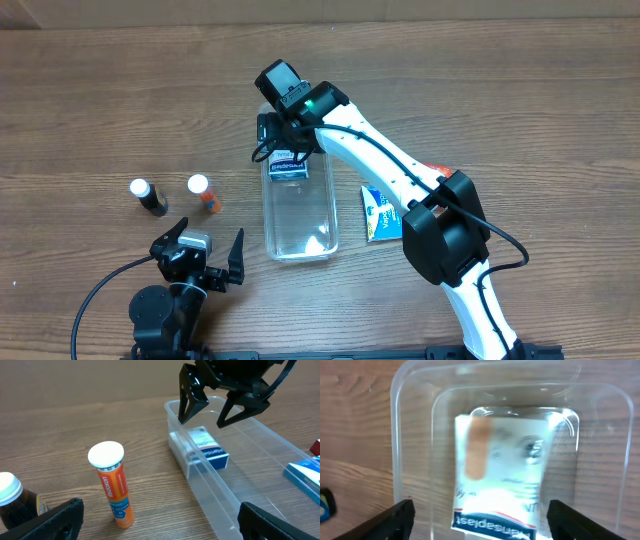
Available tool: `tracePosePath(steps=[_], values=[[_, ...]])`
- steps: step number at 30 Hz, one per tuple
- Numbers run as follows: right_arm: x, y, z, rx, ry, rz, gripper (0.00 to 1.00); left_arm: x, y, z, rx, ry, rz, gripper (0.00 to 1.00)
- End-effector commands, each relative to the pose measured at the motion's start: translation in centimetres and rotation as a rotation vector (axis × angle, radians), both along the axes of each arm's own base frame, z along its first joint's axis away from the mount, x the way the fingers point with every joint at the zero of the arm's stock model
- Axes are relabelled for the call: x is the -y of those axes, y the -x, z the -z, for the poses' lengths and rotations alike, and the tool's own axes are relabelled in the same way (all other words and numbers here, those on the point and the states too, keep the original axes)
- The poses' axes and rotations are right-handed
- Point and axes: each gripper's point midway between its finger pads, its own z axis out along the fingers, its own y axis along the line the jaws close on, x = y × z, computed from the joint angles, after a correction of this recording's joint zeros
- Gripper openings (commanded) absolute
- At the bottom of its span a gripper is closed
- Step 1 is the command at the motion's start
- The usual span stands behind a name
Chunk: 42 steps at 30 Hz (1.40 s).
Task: Pack container
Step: 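Carry the white box into the clear container and release it, then grasp the blue cough drops box with the right gripper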
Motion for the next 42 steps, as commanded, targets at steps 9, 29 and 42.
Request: tracePosePath(steps=[9, 29, 42], values=[[20.5, 4.2, -13.2, -0.102, 0.128, 0.179, 1.0, 0.2, 0.0, 0.1, 0.002, 0.013, 0.007, 1.0], [18.5, 10.2, 1.7, -0.25, 0.234, -0.017, 0.71, 0.2, 0.0, 0.1, 0.002, 0.013, 0.007, 1.0], [2.8, 12.9, -5.7, -0.124, -0.013, -0.006, 0.72, 0.2, 0.0, 0.1, 0.002, 0.013, 0.007, 1.0]])
